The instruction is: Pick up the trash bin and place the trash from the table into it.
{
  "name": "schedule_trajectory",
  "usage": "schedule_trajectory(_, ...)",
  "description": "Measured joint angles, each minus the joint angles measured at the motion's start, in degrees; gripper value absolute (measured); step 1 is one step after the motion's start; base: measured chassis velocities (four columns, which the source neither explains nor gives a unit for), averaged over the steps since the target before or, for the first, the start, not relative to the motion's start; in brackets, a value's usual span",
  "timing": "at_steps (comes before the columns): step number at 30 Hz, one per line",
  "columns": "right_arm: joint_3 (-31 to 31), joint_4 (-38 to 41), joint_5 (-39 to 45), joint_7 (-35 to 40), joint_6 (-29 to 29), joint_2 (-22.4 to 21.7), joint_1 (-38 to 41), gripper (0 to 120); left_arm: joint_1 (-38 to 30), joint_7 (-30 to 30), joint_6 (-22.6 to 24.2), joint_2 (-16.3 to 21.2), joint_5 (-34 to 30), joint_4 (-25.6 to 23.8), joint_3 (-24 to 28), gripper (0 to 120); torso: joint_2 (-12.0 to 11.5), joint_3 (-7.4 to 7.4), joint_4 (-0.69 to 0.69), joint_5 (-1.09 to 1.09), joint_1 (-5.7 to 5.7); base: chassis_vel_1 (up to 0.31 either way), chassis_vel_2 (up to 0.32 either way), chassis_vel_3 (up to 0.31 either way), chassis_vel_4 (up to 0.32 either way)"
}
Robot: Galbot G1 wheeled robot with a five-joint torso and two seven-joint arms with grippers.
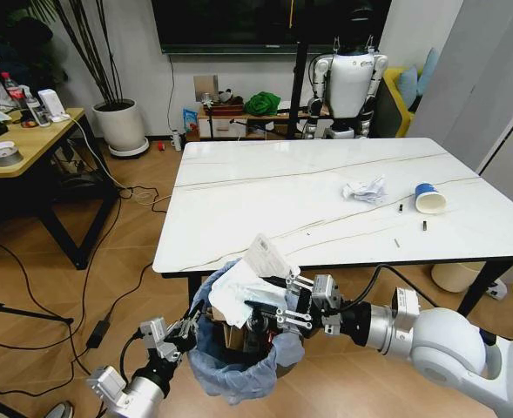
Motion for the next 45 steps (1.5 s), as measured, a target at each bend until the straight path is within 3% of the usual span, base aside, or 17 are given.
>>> schedule_trajectory(5, 0.0, 0.0, -0.1, 0.0, 0.0, -0.1, 0.0, 71, -0.1, 0.0, 0.0, -0.1, 0.0, 0.1, 0.1, 0, 0.0, 0.00, 0.00, 0.00, 0.00, 0.000, 0.000, 0.000, 0.000)
schedule_trajectory(6, 0.0, 0.1, -0.1, 0.0, 0.0, -0.1, 0.0, 80, -0.1, 0.0, 0.0, 0.0, 0.0, 0.1, 0.1, 0, 0.0, 0.00, 0.00, 0.00, 0.00, 0.000, 0.000, 0.000, 0.000)
schedule_trajectory(9, 0.0, 0.2, -0.1, 0.0, 0.0, -0.1, -0.1, 90, -0.1, -0.1, 0.1, 0.0, -0.1, 0.1, 0.1, 0, 0.0, 0.00, 0.00, 0.00, 0.00, 0.000, 0.000, 0.000, 0.000)
schedule_trajectory(14, 0.1, 0.2, -0.2, 0.0, 0.0, 0.0, -0.1, 98, -0.1, -0.2, 0.1, 0.0, -0.1, 0.1, 0.0, 0, 0.0, 0.00, 0.00, 0.00, 0.00, 0.000, 0.000, 0.000, 0.000)
schedule_trajectory(27, 4.9, 0.2, 1.7, 0.7, 0.9, -0.9, -1.6, 100, 0.7, -0.3, 0.1, 0.2, 0.5, 0.0, -0.3, 0, 0.0, 0.00, 0.00, -0.01, 0.01, 0.000, 0.000, 0.000, 0.000)
schedule_trajectory(45, 5.7, 0.4, 2.5, 0.8, 1.3, -1.4, -1.3, 100, 0.8, -0.1, -0.1, -0.2, 0.8, -0.2, -0.8, 0, 0.0, 0.00, 0.00, 0.00, 0.01, 0.000, 0.000, 0.000, 0.000)
